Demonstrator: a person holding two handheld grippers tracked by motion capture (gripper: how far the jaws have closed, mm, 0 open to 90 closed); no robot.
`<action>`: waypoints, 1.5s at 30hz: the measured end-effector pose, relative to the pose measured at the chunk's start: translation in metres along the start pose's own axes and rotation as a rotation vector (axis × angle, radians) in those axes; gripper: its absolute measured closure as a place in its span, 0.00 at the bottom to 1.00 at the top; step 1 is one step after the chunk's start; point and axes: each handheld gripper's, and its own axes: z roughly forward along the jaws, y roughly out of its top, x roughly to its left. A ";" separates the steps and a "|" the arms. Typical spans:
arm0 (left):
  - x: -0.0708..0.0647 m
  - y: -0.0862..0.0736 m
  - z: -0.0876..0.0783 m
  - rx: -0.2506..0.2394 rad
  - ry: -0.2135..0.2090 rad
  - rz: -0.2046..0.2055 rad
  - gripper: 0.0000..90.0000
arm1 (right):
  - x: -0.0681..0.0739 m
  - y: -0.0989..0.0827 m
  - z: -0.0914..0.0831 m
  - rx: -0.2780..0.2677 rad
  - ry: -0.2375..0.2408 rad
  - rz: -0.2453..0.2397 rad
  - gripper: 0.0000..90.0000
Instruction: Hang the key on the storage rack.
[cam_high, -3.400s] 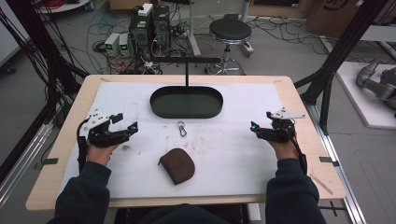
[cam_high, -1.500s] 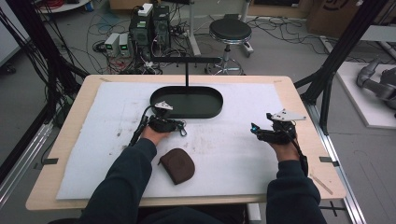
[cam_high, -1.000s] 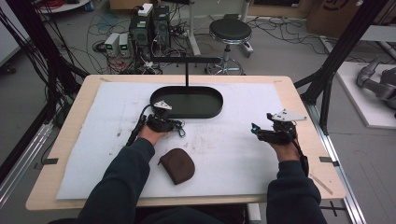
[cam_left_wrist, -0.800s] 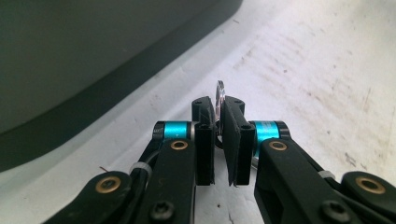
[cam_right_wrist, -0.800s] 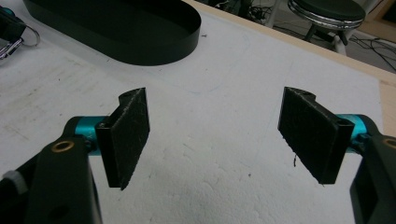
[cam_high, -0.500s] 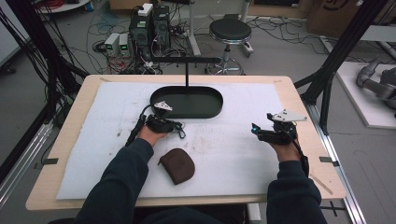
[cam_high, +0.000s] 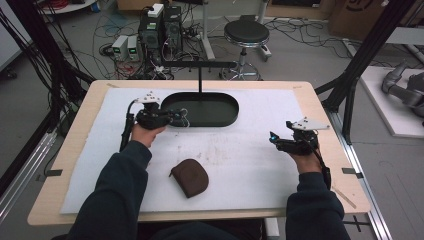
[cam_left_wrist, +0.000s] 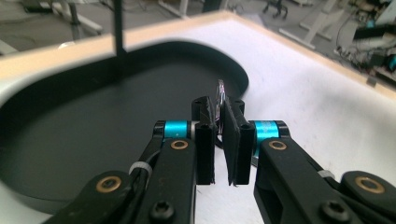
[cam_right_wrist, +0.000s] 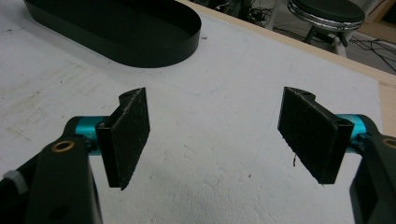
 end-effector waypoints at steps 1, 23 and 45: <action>0.004 0.007 -0.004 -0.013 0.008 0.008 0.92 | 0.000 0.000 0.000 -0.001 0.002 0.003 0.28; 0.074 0.058 0.000 -0.212 0.080 -0.015 0.92 | 0.003 0.001 -0.001 -0.020 0.019 -0.016 0.28; 0.082 0.070 0.007 -0.262 0.095 -0.018 0.98 | 0.003 -0.003 0.002 0.000 0.027 -0.016 0.28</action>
